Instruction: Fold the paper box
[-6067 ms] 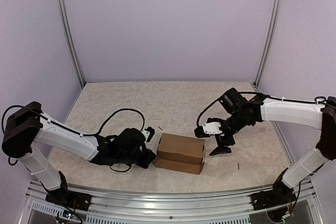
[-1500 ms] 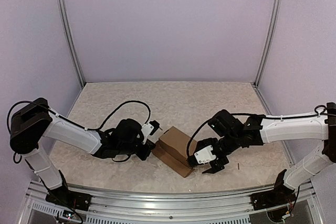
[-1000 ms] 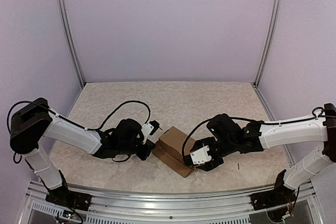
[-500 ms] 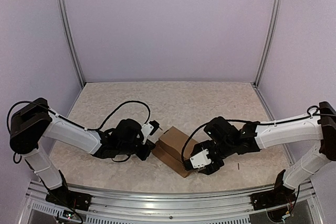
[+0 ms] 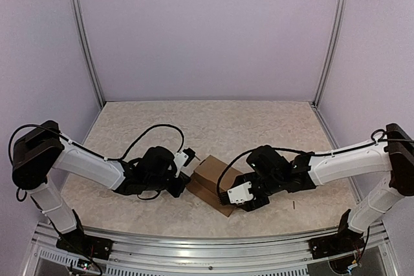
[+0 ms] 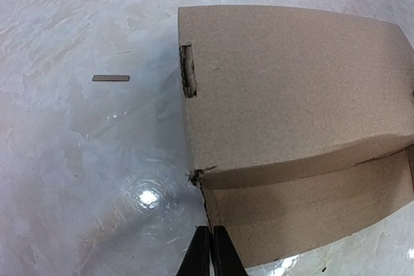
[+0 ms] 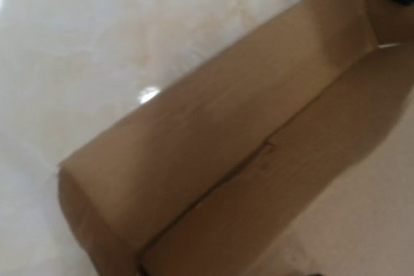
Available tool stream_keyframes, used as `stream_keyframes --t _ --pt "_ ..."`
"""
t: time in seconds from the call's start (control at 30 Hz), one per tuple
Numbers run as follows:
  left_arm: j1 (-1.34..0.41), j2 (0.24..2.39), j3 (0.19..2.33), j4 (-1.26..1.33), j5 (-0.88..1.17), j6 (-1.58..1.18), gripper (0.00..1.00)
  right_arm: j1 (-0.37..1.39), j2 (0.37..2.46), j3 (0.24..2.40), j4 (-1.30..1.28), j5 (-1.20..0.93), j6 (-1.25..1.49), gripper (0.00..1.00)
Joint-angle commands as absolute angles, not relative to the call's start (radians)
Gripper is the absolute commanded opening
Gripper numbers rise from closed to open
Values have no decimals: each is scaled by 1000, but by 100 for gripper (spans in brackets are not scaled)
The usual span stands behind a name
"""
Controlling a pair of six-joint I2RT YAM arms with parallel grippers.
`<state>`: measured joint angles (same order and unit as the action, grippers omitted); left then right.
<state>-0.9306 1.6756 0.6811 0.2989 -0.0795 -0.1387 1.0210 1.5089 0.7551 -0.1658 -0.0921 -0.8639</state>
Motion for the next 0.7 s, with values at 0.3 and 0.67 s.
stream_keyframes --t 0.3,0.67 --pt "-936 1665 708 231 -78 -104 5 1030 1549 769 -178 -89 -834 60" --pt "-929 1685 768 162 -93 -99 2 1030 1556 765 -189 -114 -851 59"
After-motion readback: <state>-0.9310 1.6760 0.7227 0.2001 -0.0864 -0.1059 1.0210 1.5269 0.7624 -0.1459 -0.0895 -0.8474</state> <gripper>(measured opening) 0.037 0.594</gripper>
